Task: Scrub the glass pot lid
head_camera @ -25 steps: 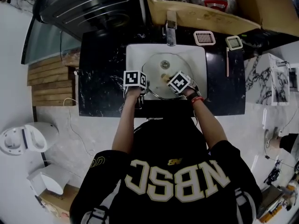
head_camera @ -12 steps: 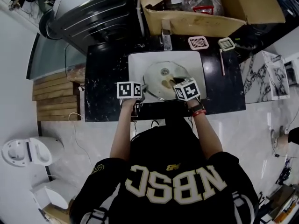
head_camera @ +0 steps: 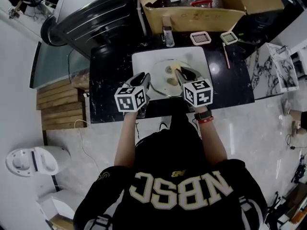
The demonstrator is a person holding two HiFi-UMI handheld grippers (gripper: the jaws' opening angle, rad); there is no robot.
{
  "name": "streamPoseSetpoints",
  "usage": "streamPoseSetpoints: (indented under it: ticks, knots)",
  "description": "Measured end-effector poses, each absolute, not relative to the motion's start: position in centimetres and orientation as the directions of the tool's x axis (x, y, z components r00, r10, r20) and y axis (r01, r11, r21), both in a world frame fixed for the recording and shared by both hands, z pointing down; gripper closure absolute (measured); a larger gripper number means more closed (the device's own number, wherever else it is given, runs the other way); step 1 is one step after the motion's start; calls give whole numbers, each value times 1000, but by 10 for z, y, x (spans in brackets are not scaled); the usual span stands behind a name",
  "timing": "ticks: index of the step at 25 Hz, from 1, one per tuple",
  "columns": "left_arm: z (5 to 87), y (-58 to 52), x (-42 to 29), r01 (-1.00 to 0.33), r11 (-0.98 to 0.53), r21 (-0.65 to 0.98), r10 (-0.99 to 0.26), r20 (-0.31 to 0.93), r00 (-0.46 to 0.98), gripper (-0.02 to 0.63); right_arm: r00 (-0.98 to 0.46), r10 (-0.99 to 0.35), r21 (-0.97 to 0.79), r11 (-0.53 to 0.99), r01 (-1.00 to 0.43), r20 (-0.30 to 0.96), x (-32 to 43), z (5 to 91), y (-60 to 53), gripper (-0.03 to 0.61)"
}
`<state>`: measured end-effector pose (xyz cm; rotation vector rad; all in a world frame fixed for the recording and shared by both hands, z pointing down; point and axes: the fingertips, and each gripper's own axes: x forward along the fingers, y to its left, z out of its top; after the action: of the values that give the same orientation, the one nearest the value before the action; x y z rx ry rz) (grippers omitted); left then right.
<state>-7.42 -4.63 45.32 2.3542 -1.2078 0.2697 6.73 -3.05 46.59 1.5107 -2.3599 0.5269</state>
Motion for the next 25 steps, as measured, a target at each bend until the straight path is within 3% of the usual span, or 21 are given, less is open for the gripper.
streamPoseSetpoints:
  ticks: [6, 11, 25]
  knots:
    - [395, -39, -78, -840, -504, 201, -823, 186, 537, 593, -315, -903, -78, 306, -949, 293, 85, 413, -22, 502]
    - [365, -35, -78, -864, -483, 141, -865, 77, 496, 600, -247, -946, -2, 252, -968, 209, 93, 382, -14, 505]
    - [358, -27, -67, -869, -477, 133, -873, 40, 485, 600, -265, -940, -23, 267, -964, 213, 101, 381, -12, 505]
